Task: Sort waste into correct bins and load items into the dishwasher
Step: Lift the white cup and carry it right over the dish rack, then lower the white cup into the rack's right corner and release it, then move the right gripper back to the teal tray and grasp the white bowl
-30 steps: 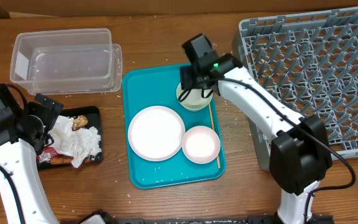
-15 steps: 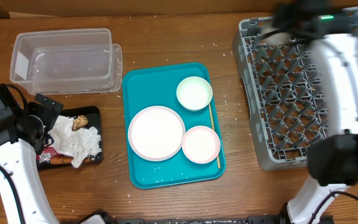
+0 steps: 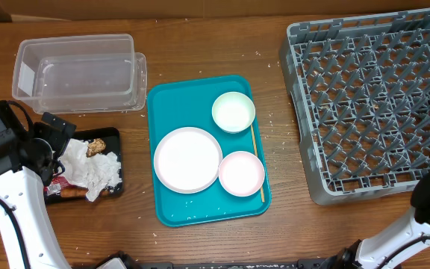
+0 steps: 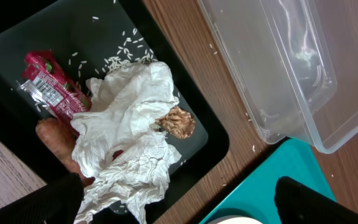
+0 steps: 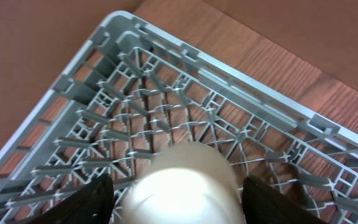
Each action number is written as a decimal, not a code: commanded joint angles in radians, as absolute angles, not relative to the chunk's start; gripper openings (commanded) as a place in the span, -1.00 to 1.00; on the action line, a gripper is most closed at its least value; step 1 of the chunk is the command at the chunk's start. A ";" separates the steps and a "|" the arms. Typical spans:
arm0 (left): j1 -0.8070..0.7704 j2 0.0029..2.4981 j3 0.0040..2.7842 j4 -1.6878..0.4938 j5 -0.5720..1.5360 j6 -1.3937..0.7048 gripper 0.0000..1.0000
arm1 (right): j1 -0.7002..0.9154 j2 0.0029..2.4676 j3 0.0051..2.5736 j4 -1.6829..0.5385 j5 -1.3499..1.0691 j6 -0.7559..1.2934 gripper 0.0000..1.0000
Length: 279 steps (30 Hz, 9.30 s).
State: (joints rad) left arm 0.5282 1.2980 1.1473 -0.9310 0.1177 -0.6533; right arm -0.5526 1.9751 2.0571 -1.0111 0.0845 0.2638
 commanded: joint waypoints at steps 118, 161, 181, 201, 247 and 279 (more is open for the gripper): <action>0.530 1.298 1.164 -0.931 0.121 -0.666 1.00 | -0.613 2.187 2.065 -1.061 0.112 0.307 -0.84; 0.530 1.298 1.164 -0.931 0.121 -0.666 1.00 | -0.613 2.174 2.189 -1.108 0.077 0.333 -0.78; 0.530 1.298 1.164 -0.931 0.121 -0.666 1.00 | -0.613 2.234 2.168 -1.140 0.077 0.308 -0.87; 0.530 1.298 1.164 -0.931 0.121 -0.666 1.00 | -0.612 2.236 2.166 -1.101 0.077 0.283 -0.87; 0.530 1.298 1.164 -0.931 0.121 -0.665 1.00 | -0.435 1.964 2.194 -1.288 -0.533 0.199 -0.46; 0.530 1.298 1.164 -0.931 0.121 -0.666 1.00 | 0.607 2.416 2.166 -1.209 -0.046 0.428 0.15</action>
State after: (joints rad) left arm 0.5282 1.2980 1.1473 -0.9314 0.1177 -0.6559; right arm 0.6106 2.4065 2.1647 -1.2160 -0.0807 0.3920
